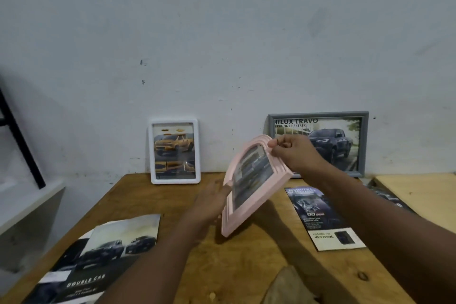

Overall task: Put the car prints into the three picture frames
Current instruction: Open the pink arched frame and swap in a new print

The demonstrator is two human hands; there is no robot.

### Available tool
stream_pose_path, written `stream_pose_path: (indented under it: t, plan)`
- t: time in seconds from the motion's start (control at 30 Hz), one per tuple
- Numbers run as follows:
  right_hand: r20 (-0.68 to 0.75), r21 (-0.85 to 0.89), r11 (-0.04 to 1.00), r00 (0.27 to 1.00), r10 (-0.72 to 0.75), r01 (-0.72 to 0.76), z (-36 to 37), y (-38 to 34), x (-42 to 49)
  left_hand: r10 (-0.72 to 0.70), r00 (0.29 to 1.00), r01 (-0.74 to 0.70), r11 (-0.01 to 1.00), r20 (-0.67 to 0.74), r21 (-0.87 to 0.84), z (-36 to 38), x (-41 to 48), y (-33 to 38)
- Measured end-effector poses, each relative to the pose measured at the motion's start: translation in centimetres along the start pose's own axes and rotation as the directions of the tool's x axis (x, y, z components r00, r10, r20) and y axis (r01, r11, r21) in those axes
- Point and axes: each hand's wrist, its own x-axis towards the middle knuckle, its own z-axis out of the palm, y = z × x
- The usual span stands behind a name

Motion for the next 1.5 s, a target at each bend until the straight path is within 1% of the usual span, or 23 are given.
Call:
stream_pose_path:
  t: [0.07, 0.1, 0.2, 0.27, 0.33, 0.4, 0.43, 0.5, 0.57, 0.6, 0.63, 0.73, 0.77, 0.83, 0.93, 1.03, 1.17, 1.23, 1.33, 1.4, 1.47, 1.5]
  plan:
    - [-0.010, -0.067, 0.998, 1.000, 0.013, -0.013, 0.1, -1.2, -0.3, -0.029, 0.996, 0.028, 0.999, 0.084, 0.023, 0.6, -1.0, -0.1]
    - [-0.012, -0.099, 0.995, 1.000, 0.015, -0.016, 0.3, -1.7, -0.4, -0.028, 0.995, 0.024, 0.999, 0.097, 0.039, 0.8, -1.3, 0.0]
    - [0.018, -0.196, 0.981, 1.000, 0.006, -0.002, 1.5, -3.2, -1.2, 0.045, 0.999, -0.047, 0.994, 0.030, 0.100, 0.3, -1.3, 1.5]
    - [0.074, -0.181, 0.984, 0.997, 0.012, 0.002, 2.6, -4.2, -1.9, 0.145, 0.989, -0.141, 0.984, -0.034, 0.107, -0.5, -1.3, 3.2]
    - [0.153, -0.122, 0.992, 0.988, 0.028, -0.009, 3.8, -5.1, -2.7, 0.188, 0.980, -0.187, 0.982, -0.068, 0.018, -1.7, -1.2, 5.2]
    - [0.206, -0.159, 0.986, 0.979, -0.008, 0.042, 5.1, -5.6, -3.1, 0.191, 0.976, -0.202, 0.975, -0.108, -0.094, -3.4, -0.9, 6.8]
    - [0.230, -0.195, 0.978, 0.973, -0.031, 0.077, 5.8, -5.6, -3.1, 0.190, 0.973, -0.205, 0.973, -0.128, -0.108, -4.3, -0.9, 7.5]
    - [0.267, -0.247, 0.964, 0.963, -0.032, 0.101, 6.9, -4.6, -3.0, 0.172, 0.976, -0.182, 0.981, -0.137, -0.061, -5.9, -0.6, 7.8]
    - [0.283, -0.294, 0.954, 0.959, 0.020, 0.066, 7.7, -2.7, -2.9, 0.194, 0.975, -0.182, 0.977, -0.108, 0.114, -7.0, -0.9, 7.0]
    - [0.280, -0.322, 0.946, 0.958, 0.054, 0.041, 7.9, -1.4, -2.8, 0.213, 0.971, -0.189, 0.963, -0.110, 0.193, -7.2, -1.1, 6.2]
    - [0.272, -0.355, 0.935, 0.959, 0.083, 0.020, 8.2, -0.2, -3.0, 0.212, 0.969, -0.181, 0.959, -0.127, 0.219, -7.4, -1.2, 5.2]
    - [0.156, -0.480, 0.876, 0.977, 0.144, -0.052, 8.4, 3.6, -3.8, 0.104, 0.982, -0.079, 0.983, -0.156, 0.164, -7.0, -1.9, 2.3]
    - [0.123, -0.516, 0.852, 0.977, 0.175, -0.088, 8.3, 4.7, -4.2, 0.077, 0.986, -0.048, 0.981, -0.151, 0.189, -6.7, -2.0, 1.1]
    - [0.101, -0.593, 0.794, 0.966, 0.238, -0.133, 8.0, 6.6, -5.0, 0.030, 0.992, 0.001, 0.970, -0.123, 0.242, -6.0, -2.0, -1.2]
    - [0.085, -0.670, 0.730, 0.963, 0.256, -0.135, 7.6, 8.5, -5.9, -0.040, 0.995, 0.059, 0.973, -0.087, 0.224, -4.5, -2.3, -3.4]
    - [0.007, -0.673, 0.722, 0.975, 0.222, -0.160, 7.7, 9.1, -6.3, 0.027, 0.996, 0.003, 0.939, -0.081, 0.345, -3.2, -2.7, -4.2]
    - [-0.056, -0.694, 0.689, 0.969, 0.240, -0.210, 7.7, 8.9, -6.0, 0.150, 0.985, -0.095, 0.884, -0.085, 0.458, -2.4, -2.7, -5.0]
    - [-0.066, -0.708, 0.677, 0.974, 0.219, -0.200, 7.7, 8.8, -5.9, 0.179, 0.983, -0.136, 0.846, -0.036, 0.515, -2.2, -2.7, -5.5]
    - [-0.079, -0.733, 0.665, 0.990, 0.119, -0.139, 7.6, 8.5, -5.9, 0.207, 0.977, -0.186, 0.749, 0.043, 0.636, -1.6, -2.8, -6.0]
    - [-0.074, -0.694, 0.711, 0.994, 0.087, -0.113, 7.4, 8.1, -5.8, 0.194, 0.980, -0.177, 0.731, 0.047, 0.659, -1.6, -2.8, -6.2]
    - [-0.070, -0.609, 0.782, 0.991, 0.111, -0.130, 7.0, 7.6, -5.5, 0.192, 0.980, -0.173, 0.717, 0.048, 0.675, -1.7, -2.7, -6.4]
    - [-0.078, -0.581, 0.801, 0.990, 0.120, -0.143, 6.7, 7.4, -5.3, 0.190, 0.981, -0.171, 0.708, 0.048, 0.685, -1.8, -2.7, -6.4]
